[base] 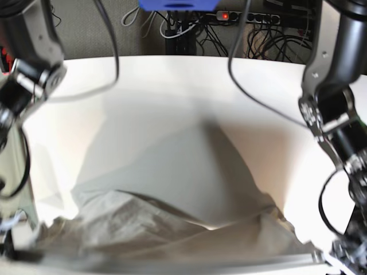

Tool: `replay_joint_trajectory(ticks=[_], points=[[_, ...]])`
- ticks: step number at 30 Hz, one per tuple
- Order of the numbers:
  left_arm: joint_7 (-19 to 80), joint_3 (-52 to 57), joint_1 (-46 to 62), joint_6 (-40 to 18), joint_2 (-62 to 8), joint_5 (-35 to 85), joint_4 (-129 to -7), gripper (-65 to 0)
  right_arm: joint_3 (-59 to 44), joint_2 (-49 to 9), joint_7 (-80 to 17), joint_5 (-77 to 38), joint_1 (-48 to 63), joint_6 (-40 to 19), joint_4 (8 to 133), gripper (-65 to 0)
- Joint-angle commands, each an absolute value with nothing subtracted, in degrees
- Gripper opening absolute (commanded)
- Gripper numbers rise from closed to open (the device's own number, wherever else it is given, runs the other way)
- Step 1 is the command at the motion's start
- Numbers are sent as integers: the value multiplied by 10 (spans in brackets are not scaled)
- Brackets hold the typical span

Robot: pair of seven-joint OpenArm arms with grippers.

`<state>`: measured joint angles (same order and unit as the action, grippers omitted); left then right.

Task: Layout the t-shirt on the table in an organized manner, then fold the t-shirt properly
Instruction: 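Lift the folded shirt with both grippers and lay it back out, then hold the shirt edge with both grippers and drag it away from the hem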

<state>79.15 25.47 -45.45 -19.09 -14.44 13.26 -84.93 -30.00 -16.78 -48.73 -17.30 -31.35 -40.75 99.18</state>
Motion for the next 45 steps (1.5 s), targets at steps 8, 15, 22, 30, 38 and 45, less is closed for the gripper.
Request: replay_joint_trajectory(ticks=[8, 15, 22, 30, 38, 45], points=[[800, 257, -278, -186, -168, 110, -911, -647, -298, -118, -397, -169, -63, -400, 1064, -650], [800, 255, -161, -186, -169, 110, -894, -647, -296, -106, -373, -168, 37, -400, 1062, -650], [800, 257, -124, -187, -182, 110, -869, -645, -297, -134, -375, -167, 78, -400, 1062, -650], [800, 258, -95, -187, -189, 111, -869, -417, -258, -170, -375, -167, 124, -400, 1063, -541], [800, 259, -84, -194, -189, 111, -899, -234, -253, -176, -375, -167, 120, -400, 1068, -304], [800, 261, -44, -243, -189, 110, -948, -233, -264, -174, -373, -167, 145, -400, 1068, -264]])
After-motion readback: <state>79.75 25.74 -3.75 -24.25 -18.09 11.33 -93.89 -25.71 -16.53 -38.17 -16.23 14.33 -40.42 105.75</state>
